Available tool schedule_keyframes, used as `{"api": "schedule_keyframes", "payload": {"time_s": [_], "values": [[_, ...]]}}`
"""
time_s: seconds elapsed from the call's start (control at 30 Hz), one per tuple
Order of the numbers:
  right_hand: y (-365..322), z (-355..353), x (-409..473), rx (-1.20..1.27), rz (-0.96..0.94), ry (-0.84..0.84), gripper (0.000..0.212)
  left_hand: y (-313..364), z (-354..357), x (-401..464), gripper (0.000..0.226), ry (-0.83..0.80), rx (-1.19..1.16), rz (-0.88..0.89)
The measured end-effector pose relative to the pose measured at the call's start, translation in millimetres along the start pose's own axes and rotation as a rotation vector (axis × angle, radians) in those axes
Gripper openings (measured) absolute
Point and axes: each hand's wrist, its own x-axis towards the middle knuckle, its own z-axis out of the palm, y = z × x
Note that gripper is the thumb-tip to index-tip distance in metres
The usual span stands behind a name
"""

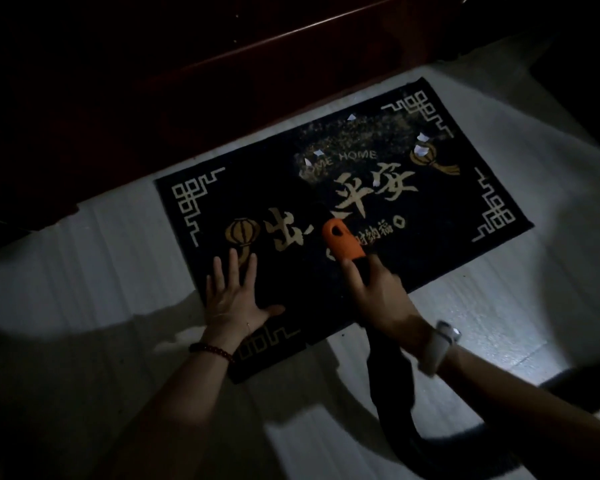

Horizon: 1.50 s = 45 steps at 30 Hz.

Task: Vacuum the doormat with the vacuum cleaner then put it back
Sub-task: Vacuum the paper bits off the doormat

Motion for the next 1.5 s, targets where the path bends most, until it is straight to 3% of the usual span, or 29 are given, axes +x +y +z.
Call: {"api": "schedule_keyframes", "payload": {"time_s": [0.17, 0.3, 0.43, 0.7, 0.83, 1.0, 1.23, 1.4, 1.5], "values": [[5.7, -11.4, -35.2, 0.06, 0.03, 0.016, 0.027, 2.7, 0.0, 0.0, 0.107, -0.014, 0.008, -0.003], [-25.7, -6.6, 26.2, -0.028, -0.117, 0.149, 0.029, 3.1, -0.6, -0.7, 0.108, -0.016, 0.016, 0.006], [-38.4, -11.9, 73.0, -0.083, -0.113, 0.185, 0.031, 0.6, -1.2, -0.5, 0.107, -0.013, 0.009, 0.036], [25.6, -23.6, -24.1, 0.026, 0.039, 0.122, 0.029, 6.7, -1.5, 1.2, 0.106, -0.057, 0.033, -0.018], [2.1, -20.0, 8.8, -0.003, -0.074, 0.214, 0.03, 10.7, -1.4, 0.8, 0.107, -0.068, 0.043, -0.029], [-33.7, -16.4, 65.8, -0.134, -0.129, 0.17, 0.041, 7.9, -3.2, 3.9, 0.11, -0.09, 0.047, -0.009], [17.9, -16.8, -22.3, 0.016, 0.03, -0.004, 0.027, 10.0, -2.3, 1.3, 0.106, -0.073, 0.047, -0.022], [-2.7, -17.8, 6.4, -0.013, -0.07, 0.173, 0.028, 10.3, -2.1, 3.4, 0.108, -0.075, 0.05, -0.031], [-22.8, -19.7, 46.5, -0.051, -0.088, 0.142, 0.03, 9.0, -3.2, 2.9, 0.108, -0.084, 0.046, -0.025]]}}
